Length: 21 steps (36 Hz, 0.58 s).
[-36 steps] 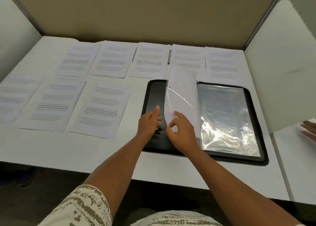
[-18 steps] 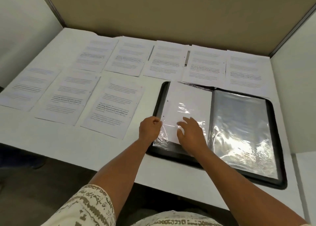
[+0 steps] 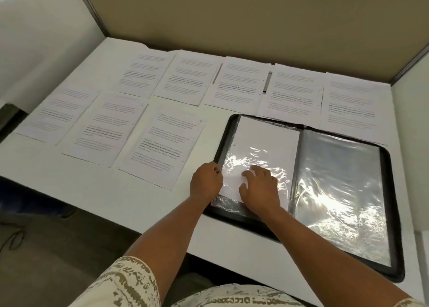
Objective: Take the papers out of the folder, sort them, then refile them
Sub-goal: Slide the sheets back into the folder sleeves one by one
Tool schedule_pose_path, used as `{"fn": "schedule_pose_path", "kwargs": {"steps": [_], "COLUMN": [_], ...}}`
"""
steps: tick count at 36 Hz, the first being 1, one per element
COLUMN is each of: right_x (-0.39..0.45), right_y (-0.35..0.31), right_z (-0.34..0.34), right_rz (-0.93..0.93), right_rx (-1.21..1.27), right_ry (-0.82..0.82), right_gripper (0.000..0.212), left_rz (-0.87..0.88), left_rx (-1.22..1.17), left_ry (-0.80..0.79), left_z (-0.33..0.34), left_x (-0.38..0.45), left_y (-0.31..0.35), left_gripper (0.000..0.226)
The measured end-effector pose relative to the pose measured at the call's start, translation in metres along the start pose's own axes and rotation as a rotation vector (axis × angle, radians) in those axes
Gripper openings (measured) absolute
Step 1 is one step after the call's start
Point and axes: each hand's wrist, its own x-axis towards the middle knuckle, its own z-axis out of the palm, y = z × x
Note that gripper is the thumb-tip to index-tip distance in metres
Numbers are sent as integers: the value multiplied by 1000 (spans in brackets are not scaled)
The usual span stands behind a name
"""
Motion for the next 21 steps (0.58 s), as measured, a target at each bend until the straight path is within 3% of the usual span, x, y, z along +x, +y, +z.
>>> {"fn": "schedule_pose_path", "kwargs": {"steps": [11,21], "right_x": [27,71], "right_y": [-64,-170], "right_z": [3,20], "right_rz": [-156,-202], "right_rx": [104,253], "right_ry": [16,-11], "right_gripper": [33,36], "left_rz": [24,32], "left_rx": [8,-24], "left_ry": [121,202], "left_z": [-38,-99], "left_x": [17,55], "left_y": [-41,-106], "left_gripper": [20,20]}}
